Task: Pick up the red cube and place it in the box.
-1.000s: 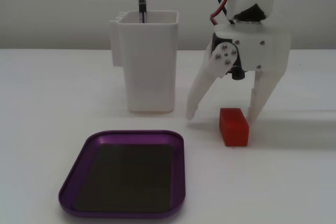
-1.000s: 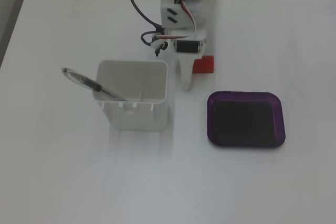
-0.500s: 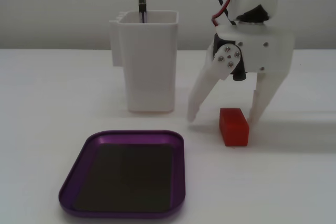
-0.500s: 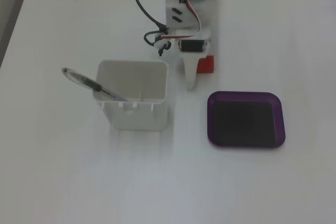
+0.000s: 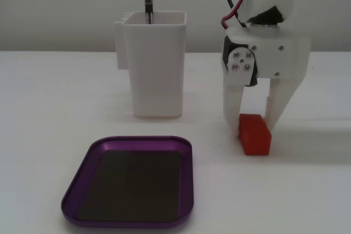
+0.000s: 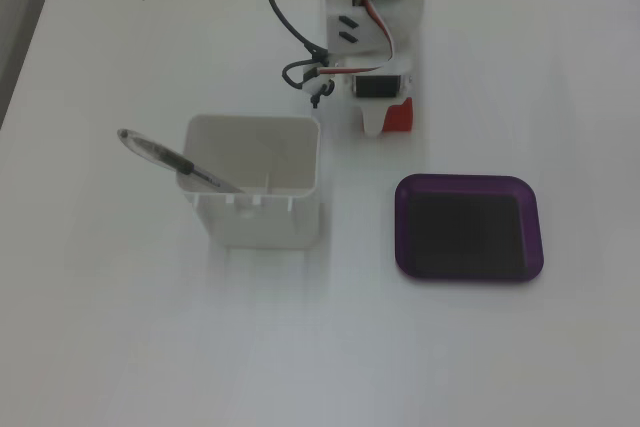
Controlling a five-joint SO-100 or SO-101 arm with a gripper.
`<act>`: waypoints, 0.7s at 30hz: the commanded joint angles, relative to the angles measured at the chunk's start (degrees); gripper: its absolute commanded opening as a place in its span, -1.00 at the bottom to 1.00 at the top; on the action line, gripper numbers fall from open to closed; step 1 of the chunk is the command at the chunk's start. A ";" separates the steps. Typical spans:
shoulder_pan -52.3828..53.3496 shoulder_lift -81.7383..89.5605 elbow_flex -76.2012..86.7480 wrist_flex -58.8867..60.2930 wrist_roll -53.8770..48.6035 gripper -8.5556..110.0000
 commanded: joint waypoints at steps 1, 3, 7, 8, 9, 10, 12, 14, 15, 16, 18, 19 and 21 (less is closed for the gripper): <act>-1.58 0.53 0.09 0.18 0.18 -0.86; -1.93 0.53 0.09 0.18 0.53 -0.86; -2.55 0.70 -0.79 3.43 2.55 -0.86; -2.72 0.88 -1.23 4.75 2.55 -0.86; -3.25 1.41 -2.37 5.71 2.55 -0.86; -3.87 2.55 -4.22 6.86 2.55 -0.86; -5.10 5.89 -7.56 8.70 2.55 -0.86; -7.12 10.20 -9.76 11.34 2.37 -0.86; -8.44 12.39 -10.81 12.30 2.20 -0.86; -9.93 14.59 -11.95 13.01 2.11 -0.86; -13.36 18.19 -14.24 13.62 2.11 -0.86; -15.21 19.78 -15.12 13.62 2.02 -0.86; -18.54 22.59 -16.35 13.01 2.02 -0.86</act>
